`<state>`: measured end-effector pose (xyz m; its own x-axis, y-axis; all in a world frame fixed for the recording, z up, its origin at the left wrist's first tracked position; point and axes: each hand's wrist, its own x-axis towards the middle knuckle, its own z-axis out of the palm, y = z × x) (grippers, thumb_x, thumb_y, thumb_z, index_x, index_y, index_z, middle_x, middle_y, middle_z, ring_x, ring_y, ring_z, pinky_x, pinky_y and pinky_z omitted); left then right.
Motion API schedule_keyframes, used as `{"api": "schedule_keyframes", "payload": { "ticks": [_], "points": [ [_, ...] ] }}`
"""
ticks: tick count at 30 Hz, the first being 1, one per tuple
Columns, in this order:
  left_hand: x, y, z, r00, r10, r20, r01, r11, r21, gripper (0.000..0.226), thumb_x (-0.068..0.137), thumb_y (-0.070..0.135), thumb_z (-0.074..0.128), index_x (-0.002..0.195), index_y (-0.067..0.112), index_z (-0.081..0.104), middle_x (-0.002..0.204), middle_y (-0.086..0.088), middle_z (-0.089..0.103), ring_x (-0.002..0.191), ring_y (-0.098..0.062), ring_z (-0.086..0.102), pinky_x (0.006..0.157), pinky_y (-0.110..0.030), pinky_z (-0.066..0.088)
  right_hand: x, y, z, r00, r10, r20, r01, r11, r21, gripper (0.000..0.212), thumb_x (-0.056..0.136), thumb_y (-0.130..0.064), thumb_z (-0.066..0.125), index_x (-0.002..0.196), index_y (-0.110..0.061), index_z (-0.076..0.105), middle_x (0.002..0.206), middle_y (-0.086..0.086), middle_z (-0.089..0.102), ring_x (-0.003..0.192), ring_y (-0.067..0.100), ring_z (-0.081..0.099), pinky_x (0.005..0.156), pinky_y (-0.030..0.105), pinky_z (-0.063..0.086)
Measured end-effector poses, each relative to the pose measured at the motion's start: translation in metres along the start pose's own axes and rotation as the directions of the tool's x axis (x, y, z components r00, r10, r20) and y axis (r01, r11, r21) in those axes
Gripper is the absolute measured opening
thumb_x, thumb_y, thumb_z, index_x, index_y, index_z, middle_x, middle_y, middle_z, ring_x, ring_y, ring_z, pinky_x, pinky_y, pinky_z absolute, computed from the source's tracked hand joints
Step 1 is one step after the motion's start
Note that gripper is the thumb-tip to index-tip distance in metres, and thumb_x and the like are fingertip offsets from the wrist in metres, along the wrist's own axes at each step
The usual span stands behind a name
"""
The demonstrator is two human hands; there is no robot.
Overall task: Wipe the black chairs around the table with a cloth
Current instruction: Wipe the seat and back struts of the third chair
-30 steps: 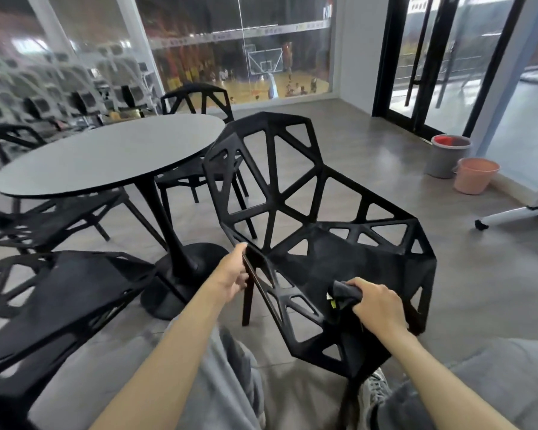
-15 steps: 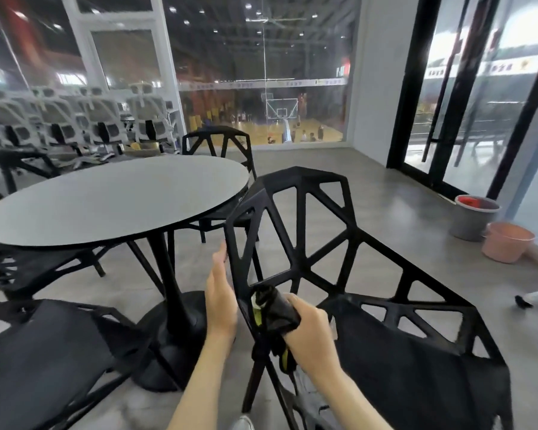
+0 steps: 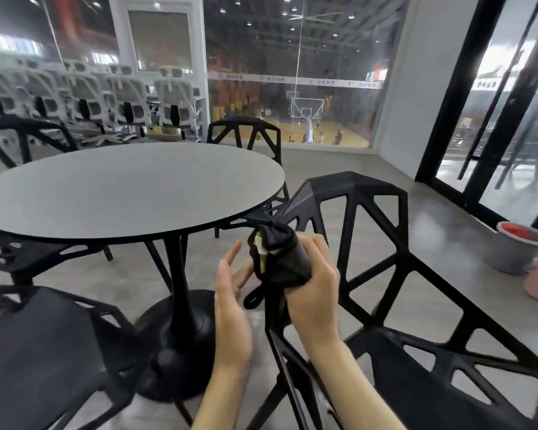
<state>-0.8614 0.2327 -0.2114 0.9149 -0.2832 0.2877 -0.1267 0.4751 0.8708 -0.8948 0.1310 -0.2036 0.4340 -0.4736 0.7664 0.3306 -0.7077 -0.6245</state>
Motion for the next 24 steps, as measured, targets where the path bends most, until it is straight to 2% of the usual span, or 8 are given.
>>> {"api": "schedule_keyframes", "payload": {
  "ticks": [3, 6, 9, 11, 13, 17, 20, 24],
  "points": [
    [0.002, -0.001, -0.004, 0.999, -0.044, -0.004, 0.044, 0.997, -0.067, 0.057, 0.099, 0.066, 0.034, 0.137, 0.035, 0.064, 0.127, -0.009, 0.073, 0.128, -0.030, 0.063, 0.114, -0.059, 0.041, -0.039, 0.009, -0.002, 0.999, 0.024, 0.046, -0.021, 0.998, -0.058, 0.046, 0.079, 0.011, 0.082, 0.117, -0.013, 0.073, 0.114, -0.008, 0.060, 0.108, 0.016, 0.064, 0.090, 0.021, 0.051],
    [0.001, -0.001, -0.002, 0.998, -0.062, -0.031, 0.059, 0.994, -0.088, 0.055, 0.098, 0.068, 0.035, 0.135, 0.040, 0.065, 0.125, -0.009, 0.073, 0.125, -0.030, 0.065, 0.113, -0.060, 0.042, -0.049, 0.008, -0.008, 0.993, 0.059, 0.106, -0.051, 0.996, -0.077, 0.055, 0.075, 0.012, 0.083, 0.117, -0.021, 0.073, 0.112, -0.012, 0.059, 0.107, 0.013, 0.063, 0.088, 0.019, 0.050],
    [-0.002, 0.001, 0.002, 0.999, -0.024, -0.041, 0.022, 0.998, -0.053, 0.052, 0.104, 0.062, 0.031, 0.134, 0.037, 0.065, 0.123, -0.001, 0.075, 0.127, -0.020, 0.063, 0.115, -0.057, 0.040, -0.003, -0.001, -0.006, 0.998, 0.020, 0.056, -0.015, 0.996, -0.084, 0.040, 0.081, 0.008, 0.077, 0.115, -0.014, 0.073, 0.111, -0.004, 0.060, 0.106, 0.011, 0.062, 0.089, 0.016, 0.048],
    [-0.005, 0.003, 0.002, 0.998, 0.003, -0.066, -0.004, 1.000, -0.015, 0.051, 0.107, 0.060, 0.027, 0.132, 0.037, 0.065, 0.119, 0.013, 0.075, 0.125, -0.005, 0.062, 0.115, -0.038, 0.034, 0.033, -0.009, -0.002, 1.000, 0.011, 0.013, -0.010, 0.998, -0.066, 0.028, 0.087, 0.005, 0.071, 0.111, -0.012, 0.072, 0.109, -0.001, 0.060, 0.105, 0.005, 0.059, 0.090, 0.012, 0.045],
    [-0.007, 0.005, 0.002, 0.999, 0.004, -0.048, -0.003, 1.000, 0.024, 0.052, 0.105, 0.063, 0.025, 0.129, 0.041, 0.066, 0.118, 0.015, 0.075, 0.126, 0.003, 0.058, 0.107, -0.025, 0.027, 0.068, -0.004, 0.000, 0.997, 0.048, -0.063, -0.054, 0.993, -0.104, 0.023, 0.092, 0.000, 0.067, 0.110, -0.013, 0.071, 0.107, -0.003, 0.060, 0.101, -0.005, 0.054, 0.088, 0.009, 0.043],
    [-0.006, 0.003, 0.001, 1.000, -0.007, -0.011, 0.008, 0.999, 0.033, 0.053, 0.096, 0.068, 0.033, 0.131, 0.044, 0.065, 0.122, 0.008, 0.075, 0.132, -0.006, 0.058, 0.116, -0.034, 0.028, 0.098, 0.016, -0.002, 0.966, 0.191, -0.176, -0.215, 0.968, -0.128, 0.013, 0.095, -0.005, 0.064, 0.103, -0.012, 0.071, 0.102, -0.005, 0.060, 0.093, -0.003, 0.055, 0.079, 0.018, 0.044],
    [-0.005, 0.004, 0.005, 0.999, 0.008, -0.031, -0.008, 1.000, -0.011, 0.055, 0.098, 0.059, 0.037, 0.138, 0.031, 0.063, 0.122, 0.007, 0.075, 0.126, -0.009, 0.064, 0.111, -0.036, 0.039, 0.062, 0.003, 0.000, 0.996, 0.063, -0.061, -0.071, 0.989, -0.132, 0.020, 0.090, -0.009, 0.069, 0.110, -0.010, 0.072, 0.107, -0.003, 0.062, 0.100, 0.003, 0.059, 0.085, 0.013, 0.047],
    [-0.004, 0.009, 0.012, 0.996, -0.029, -0.088, 0.021, 0.996, -0.083, 0.050, 0.106, 0.055, 0.039, 0.135, 0.023, 0.064, 0.117, 0.002, 0.077, 0.117, -0.011, 0.069, 0.105, -0.037, 0.045, 0.043, 0.001, -0.007, 0.989, -0.098, 0.113, 0.116, 0.980, -0.162, 0.038, 0.081, 0.005, 0.079, 0.116, -0.008, 0.072, 0.110, -0.001, 0.062, 0.105, 0.010, 0.061, 0.089, 0.016, 0.048]
  ]
}}
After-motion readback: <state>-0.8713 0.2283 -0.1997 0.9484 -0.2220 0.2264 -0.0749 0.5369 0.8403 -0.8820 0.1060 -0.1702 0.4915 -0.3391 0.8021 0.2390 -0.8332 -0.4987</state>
